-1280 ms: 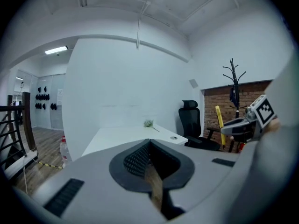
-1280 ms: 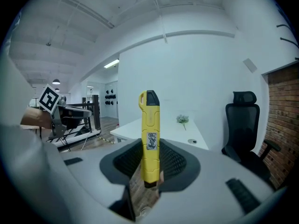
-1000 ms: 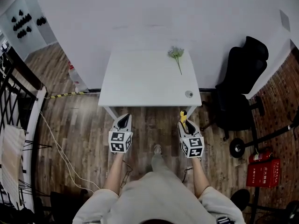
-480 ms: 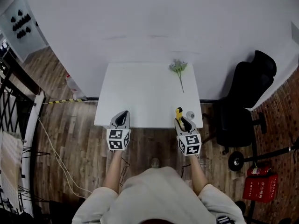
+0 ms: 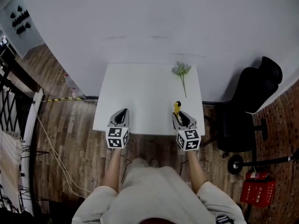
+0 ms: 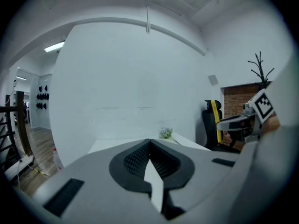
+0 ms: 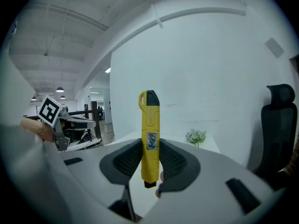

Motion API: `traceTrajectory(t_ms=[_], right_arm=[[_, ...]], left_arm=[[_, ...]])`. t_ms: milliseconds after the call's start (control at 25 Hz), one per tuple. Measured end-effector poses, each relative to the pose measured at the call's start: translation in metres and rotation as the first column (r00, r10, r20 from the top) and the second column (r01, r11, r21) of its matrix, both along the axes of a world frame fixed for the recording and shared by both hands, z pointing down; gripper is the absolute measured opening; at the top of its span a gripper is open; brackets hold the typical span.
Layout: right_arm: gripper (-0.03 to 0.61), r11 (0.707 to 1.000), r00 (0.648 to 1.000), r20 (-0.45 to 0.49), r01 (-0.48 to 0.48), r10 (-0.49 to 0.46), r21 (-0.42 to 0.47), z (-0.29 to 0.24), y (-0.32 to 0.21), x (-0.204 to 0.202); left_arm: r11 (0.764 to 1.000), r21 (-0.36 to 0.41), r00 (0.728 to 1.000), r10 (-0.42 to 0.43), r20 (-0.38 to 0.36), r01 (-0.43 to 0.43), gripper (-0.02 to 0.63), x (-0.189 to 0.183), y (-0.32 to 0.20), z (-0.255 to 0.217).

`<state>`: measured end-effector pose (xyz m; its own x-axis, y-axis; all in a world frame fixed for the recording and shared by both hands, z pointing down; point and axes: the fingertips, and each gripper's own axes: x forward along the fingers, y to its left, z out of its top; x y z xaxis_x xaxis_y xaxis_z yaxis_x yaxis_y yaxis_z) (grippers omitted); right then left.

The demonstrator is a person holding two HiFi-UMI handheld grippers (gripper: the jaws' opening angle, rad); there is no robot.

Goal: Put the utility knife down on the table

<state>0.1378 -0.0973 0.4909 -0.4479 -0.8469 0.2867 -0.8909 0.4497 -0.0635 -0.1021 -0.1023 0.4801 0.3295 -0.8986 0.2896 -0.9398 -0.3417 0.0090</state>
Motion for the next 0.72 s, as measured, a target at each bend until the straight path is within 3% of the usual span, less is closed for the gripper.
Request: traceTrajectory(t_ms=[360, 720], right_arm=[[0.110, 0.999, 0.999, -0.029, -0.013, 0.012, -0.038, 0.012, -0.037, -0.024], [0.110, 0.995, 0.998, -0.051, -0.031, 0.026, -0.100, 0.040, -0.069, -0.041]], left_arm=[[0.999, -0.027, 1.000, 0.028, -0.013, -0.028, 0.006, -0.015, -0.046, 0.011], [0.993, -0.102, 0.998, 0.055, -0.024, -0.057, 0.006, -0.029, -0.083, 0.045]])
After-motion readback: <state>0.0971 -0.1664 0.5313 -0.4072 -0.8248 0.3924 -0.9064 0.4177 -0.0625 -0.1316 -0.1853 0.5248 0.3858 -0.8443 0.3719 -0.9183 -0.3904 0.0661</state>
